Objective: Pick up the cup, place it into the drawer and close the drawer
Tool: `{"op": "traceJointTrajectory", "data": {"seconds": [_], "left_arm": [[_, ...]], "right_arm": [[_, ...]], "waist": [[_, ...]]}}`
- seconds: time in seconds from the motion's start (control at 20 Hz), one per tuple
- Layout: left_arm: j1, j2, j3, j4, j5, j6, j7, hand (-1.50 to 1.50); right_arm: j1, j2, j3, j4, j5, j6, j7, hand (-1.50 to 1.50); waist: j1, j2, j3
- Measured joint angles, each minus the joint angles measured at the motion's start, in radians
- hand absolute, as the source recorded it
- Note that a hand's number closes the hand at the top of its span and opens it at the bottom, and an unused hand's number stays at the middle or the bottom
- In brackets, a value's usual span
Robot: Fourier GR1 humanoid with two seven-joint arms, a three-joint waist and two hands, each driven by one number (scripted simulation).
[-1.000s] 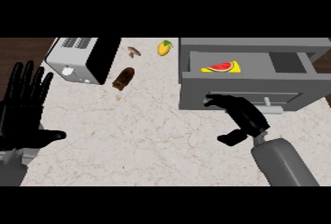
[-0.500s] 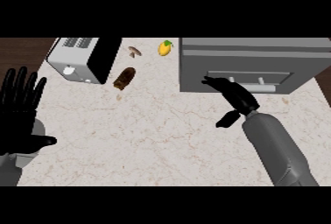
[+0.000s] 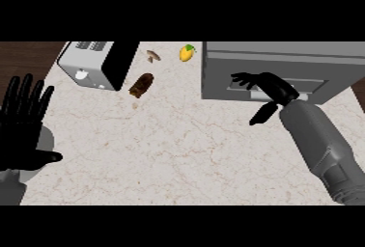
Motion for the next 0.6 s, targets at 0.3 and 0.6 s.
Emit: {"op": "traceJointTrajectory", "data": {"seconds": [0.3, 0.6], "left_arm": [[-0.006, -0.02, -0.019, -0.004, -0.027, 0.0, -0.004, -1.5], [-0.028, -0.025, -0.018, 0.021, -0.045, -0.009, -0.012, -1.5]], "right_arm": [[-0.052, -0.026, -0.024, 0.097, -0.005, 0.036, -0.061, -1.5], [-0.075, -0.037, -0.029, 0.147, 0.002, 0.052, -0.099, -1.5]], "waist": [[0.017, 0.0, 0.0], [0.023, 0.001, -0.003]]}}
